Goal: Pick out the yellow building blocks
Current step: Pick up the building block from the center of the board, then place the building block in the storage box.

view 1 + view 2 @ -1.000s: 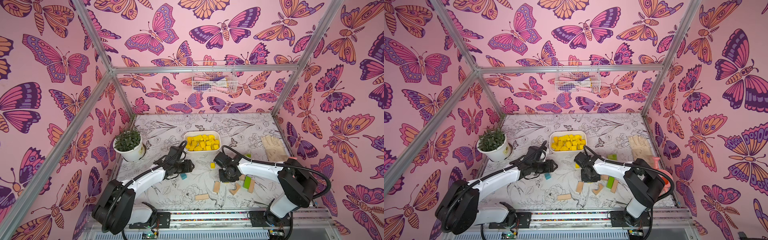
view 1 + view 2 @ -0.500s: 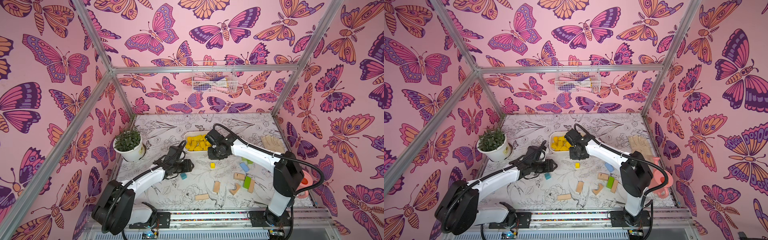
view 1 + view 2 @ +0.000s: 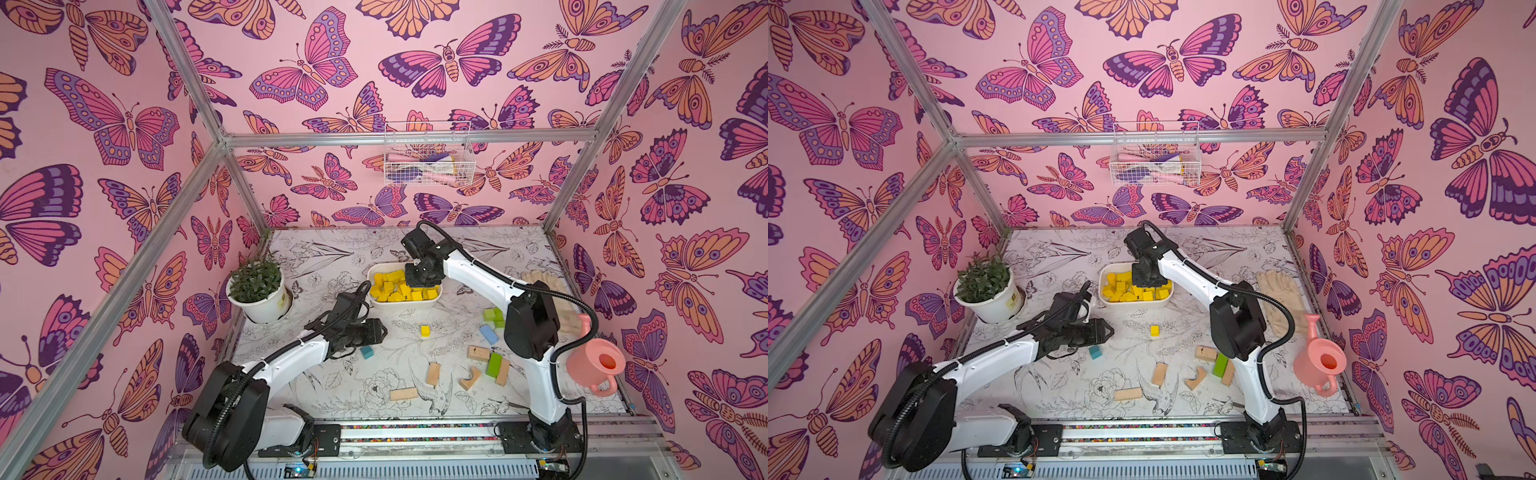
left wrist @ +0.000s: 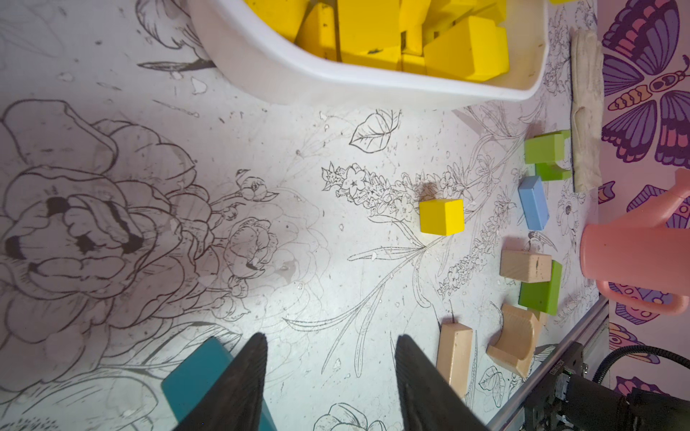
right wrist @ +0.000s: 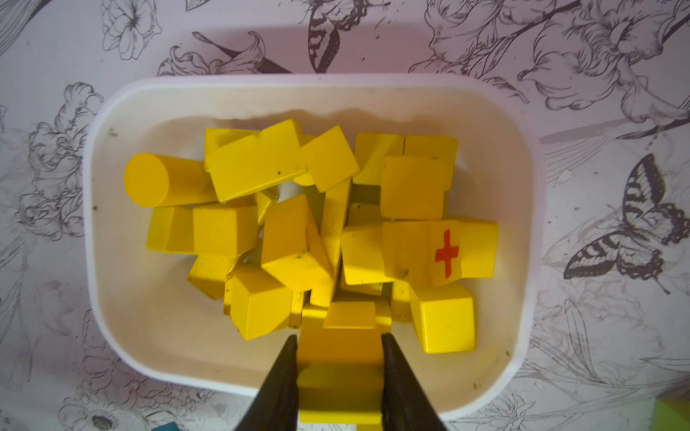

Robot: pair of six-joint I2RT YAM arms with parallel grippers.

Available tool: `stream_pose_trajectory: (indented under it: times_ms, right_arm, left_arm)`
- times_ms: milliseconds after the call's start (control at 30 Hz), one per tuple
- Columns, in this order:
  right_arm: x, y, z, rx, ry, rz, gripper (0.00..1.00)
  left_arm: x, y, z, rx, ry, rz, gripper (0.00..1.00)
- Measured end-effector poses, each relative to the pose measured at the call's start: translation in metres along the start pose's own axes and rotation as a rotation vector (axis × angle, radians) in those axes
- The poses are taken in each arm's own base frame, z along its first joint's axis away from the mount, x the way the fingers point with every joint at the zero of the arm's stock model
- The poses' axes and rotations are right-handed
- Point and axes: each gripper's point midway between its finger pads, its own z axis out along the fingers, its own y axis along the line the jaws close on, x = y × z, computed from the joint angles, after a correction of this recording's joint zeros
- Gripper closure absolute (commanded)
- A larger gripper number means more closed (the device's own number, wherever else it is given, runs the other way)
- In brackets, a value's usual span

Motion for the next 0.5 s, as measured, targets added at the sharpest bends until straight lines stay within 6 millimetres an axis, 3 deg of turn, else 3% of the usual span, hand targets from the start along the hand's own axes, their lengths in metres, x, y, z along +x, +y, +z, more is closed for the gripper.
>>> stream_pose_trajectory:
  times_ms: [200,500]
  right_arm:
    - [-0.010,-0.008,0.017,0.010,0.017,0.011,0.50]
    - [-0.006,-0.006,0.022,-0.004,0.039,-0.003,0.47]
  left_arm:
    - [-0.001,-0.001,0.000,0.006,-0.005,0.002,0.44]
    - [-0.001,-0.003,0.000,0.014,0.000,0.002,0.44]
